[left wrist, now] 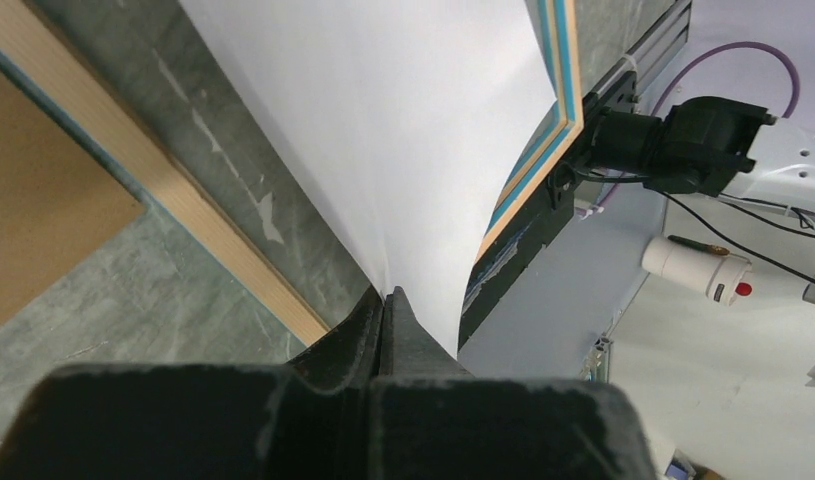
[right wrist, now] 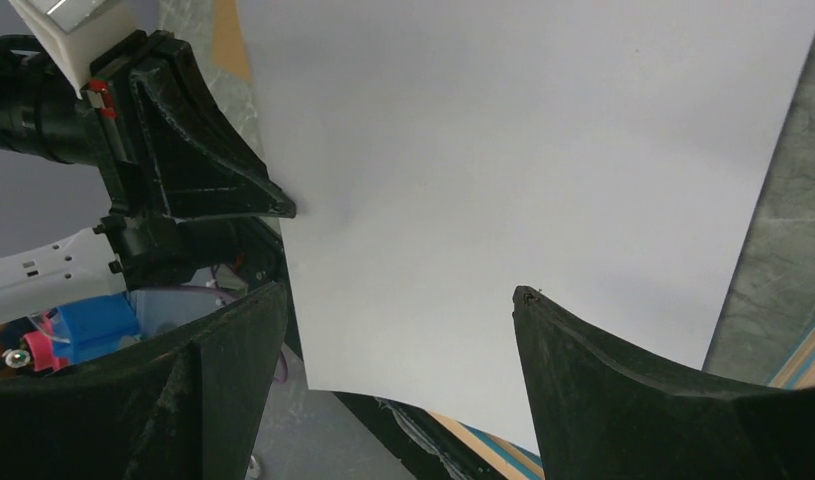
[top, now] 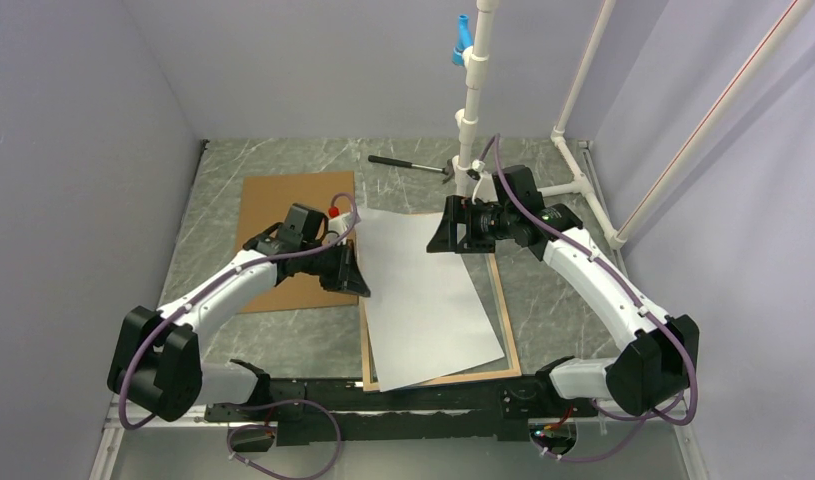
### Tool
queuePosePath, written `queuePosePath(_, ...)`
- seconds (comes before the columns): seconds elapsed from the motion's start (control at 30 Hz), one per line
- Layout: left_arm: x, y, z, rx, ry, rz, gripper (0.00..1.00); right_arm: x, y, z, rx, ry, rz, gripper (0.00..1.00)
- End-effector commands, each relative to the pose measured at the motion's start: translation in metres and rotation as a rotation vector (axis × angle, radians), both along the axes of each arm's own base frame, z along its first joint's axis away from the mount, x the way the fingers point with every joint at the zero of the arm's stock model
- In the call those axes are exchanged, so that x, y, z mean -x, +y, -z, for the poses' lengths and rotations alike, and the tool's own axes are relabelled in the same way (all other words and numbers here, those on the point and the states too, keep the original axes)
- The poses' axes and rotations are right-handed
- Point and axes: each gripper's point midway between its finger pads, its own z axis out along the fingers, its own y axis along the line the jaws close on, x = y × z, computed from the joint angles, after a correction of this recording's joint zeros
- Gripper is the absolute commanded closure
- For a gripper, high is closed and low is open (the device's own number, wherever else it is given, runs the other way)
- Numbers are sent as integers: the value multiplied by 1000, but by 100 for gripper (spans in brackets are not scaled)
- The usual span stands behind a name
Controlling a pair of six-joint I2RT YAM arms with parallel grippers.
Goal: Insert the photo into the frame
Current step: Turn over the photo from the photo frame.
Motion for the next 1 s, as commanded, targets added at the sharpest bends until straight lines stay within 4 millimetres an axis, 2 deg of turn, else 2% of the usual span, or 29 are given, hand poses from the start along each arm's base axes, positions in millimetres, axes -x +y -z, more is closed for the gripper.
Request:
queuePosePath(0.0, -6, -10, -25, 64, -70, 63, 100, -6, -1, -30, -28, -91, 0, 15)
queuePosePath(0.7, -35, -40, 0, 38, -13, 160, 100, -8, -5, -27, -21, -90, 2, 15)
queuePosePath(0.97, -44, -48, 15, 25, 24, 94, 100, -8, -7, -22, -22, -82, 4, 15)
